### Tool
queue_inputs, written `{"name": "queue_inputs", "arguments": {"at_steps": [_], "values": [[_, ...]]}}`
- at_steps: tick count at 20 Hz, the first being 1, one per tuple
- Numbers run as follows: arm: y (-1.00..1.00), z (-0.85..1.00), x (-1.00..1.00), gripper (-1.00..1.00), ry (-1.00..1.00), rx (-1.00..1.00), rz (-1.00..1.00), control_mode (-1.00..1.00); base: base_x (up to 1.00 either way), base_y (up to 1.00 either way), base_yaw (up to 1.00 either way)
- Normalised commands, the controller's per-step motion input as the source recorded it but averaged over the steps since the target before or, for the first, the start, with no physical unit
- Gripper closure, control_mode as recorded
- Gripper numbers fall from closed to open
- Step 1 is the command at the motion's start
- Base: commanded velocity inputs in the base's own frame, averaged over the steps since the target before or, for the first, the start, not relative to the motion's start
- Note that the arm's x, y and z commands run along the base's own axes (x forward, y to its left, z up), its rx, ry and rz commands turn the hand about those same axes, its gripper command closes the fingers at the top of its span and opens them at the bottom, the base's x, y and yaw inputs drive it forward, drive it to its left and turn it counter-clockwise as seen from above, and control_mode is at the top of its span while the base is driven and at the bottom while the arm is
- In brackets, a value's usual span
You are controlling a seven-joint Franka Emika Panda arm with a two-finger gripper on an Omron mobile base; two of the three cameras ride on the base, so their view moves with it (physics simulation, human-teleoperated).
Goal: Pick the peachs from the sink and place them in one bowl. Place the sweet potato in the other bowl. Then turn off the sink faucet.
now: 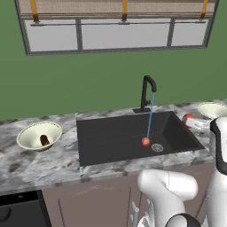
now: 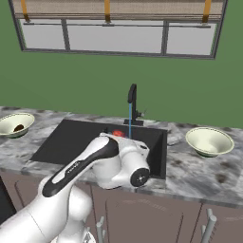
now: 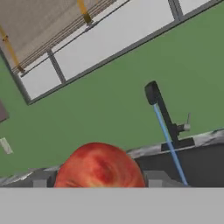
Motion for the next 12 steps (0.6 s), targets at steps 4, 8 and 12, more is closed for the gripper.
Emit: {"name": "queue_inputs", "arguments": {"at_steps": [4, 8, 12], "values": [[-0.47, 0.34, 0.0, 1.0, 0.0, 0.0, -0.23, -1.0, 0.0, 0.0, 0.0], [-0.61, 0.23, 0.07, 1.0, 0.0, 0.0, -0.26, -1.0, 0.0, 0.0, 0.0], [-0.7, 0.04, 0.33, 1.0, 0.1, 0.0, -0.13, -1.0, 0.0, 0.0, 0.0]]}}
